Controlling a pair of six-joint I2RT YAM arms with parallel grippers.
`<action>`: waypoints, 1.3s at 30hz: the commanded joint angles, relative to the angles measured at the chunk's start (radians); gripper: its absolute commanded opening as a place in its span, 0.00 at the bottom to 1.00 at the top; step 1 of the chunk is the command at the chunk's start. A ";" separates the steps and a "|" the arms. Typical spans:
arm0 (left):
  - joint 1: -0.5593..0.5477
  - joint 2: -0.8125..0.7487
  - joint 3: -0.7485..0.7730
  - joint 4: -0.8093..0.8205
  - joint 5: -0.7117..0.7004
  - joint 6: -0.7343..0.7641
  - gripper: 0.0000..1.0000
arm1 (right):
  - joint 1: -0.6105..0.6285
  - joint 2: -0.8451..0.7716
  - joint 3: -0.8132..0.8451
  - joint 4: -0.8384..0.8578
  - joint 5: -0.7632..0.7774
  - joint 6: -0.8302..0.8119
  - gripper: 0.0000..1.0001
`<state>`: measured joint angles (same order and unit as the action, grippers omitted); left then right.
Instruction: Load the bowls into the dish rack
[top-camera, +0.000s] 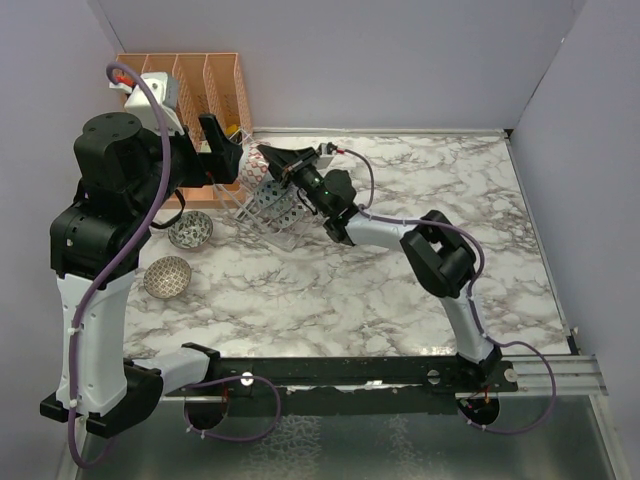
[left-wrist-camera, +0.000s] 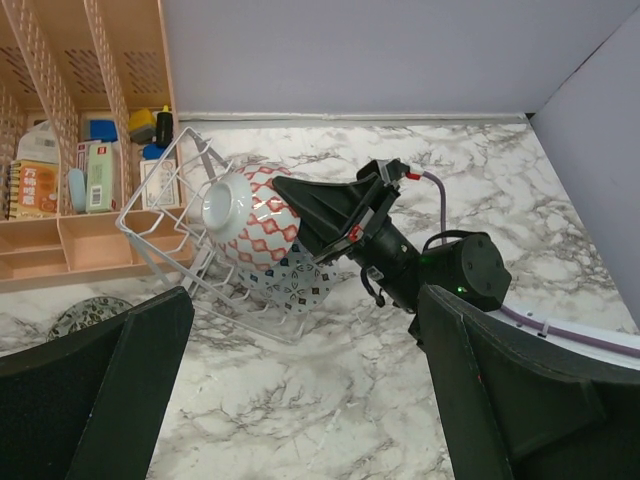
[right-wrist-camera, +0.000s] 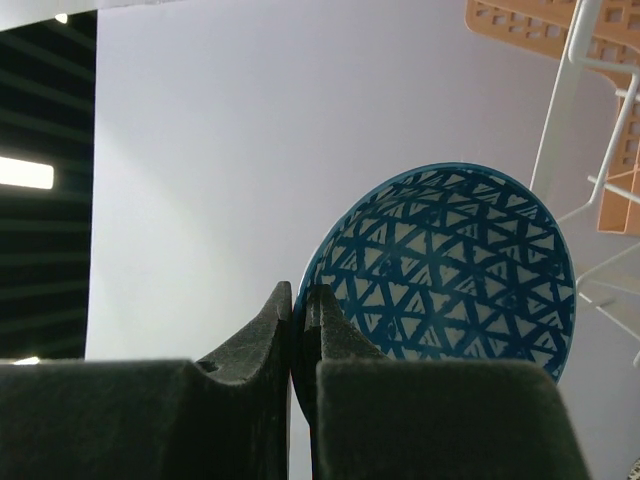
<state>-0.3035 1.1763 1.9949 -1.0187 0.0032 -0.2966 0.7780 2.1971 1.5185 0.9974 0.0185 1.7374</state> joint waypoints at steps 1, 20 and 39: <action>-0.002 -0.018 0.000 0.010 0.028 0.019 0.99 | 0.036 0.002 0.037 0.000 0.097 0.073 0.01; -0.003 -0.016 0.003 0.003 0.032 0.026 0.99 | 0.028 0.034 0.008 -0.068 0.160 0.111 0.01; -0.002 -0.003 0.010 0.005 0.015 0.032 0.99 | 0.008 0.033 -0.014 -0.151 0.164 0.122 0.12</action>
<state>-0.3035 1.1728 1.9949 -1.0210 0.0147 -0.2771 0.7963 2.2333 1.5040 0.8482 0.1493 1.8549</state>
